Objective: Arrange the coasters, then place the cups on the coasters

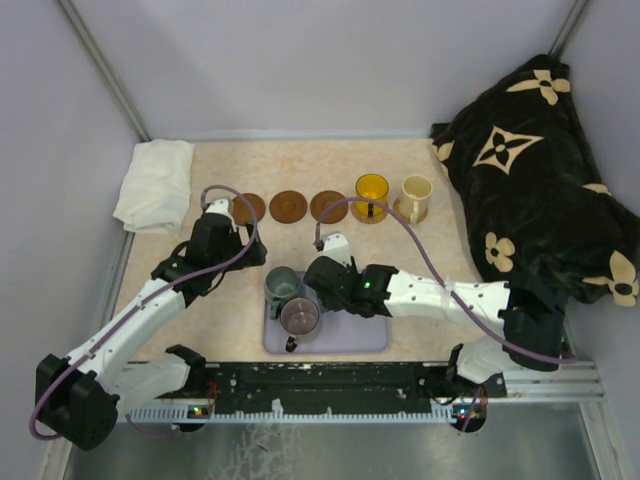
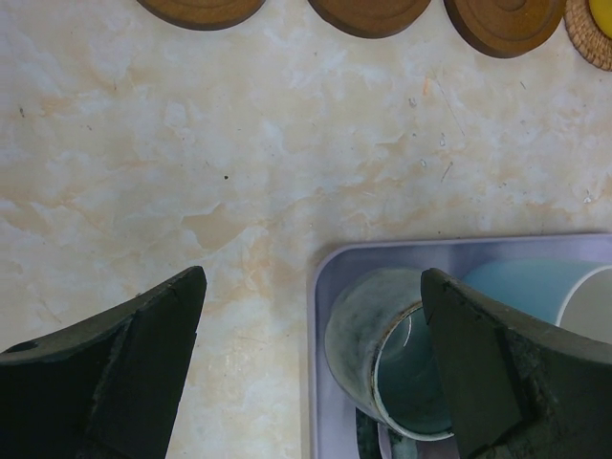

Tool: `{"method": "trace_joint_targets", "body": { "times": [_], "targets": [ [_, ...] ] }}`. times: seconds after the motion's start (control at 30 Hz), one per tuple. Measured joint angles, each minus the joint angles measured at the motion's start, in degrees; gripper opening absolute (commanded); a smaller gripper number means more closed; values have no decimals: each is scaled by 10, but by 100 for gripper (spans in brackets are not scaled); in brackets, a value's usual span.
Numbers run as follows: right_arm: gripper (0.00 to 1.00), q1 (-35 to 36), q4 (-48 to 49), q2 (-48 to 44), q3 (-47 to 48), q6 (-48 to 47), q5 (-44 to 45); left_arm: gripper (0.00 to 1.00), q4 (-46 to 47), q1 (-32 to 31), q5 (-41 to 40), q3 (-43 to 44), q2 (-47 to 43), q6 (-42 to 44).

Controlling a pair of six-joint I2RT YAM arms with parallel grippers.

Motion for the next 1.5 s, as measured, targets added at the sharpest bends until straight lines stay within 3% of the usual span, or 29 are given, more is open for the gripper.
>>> {"method": "trace_joint_targets", "body": {
  "times": [0.63,0.7,0.87,1.3,1.5],
  "targets": [
    [48,0,-6,101,38,0,2,99,0,0,-10,0,9,1],
    [41,0,-7,104,38,3,3,100,0,0,-10,0,12,2],
    [1,0,-15,104,38,16,10,100,0,0,-11,0,18,3],
    [0,0,-38,104,42,34,48,100,1,0,-11,0,22,3],
    [0,0,-62,119,88,18,91,99,3,0,-11,0,26,5]
  ]
}}
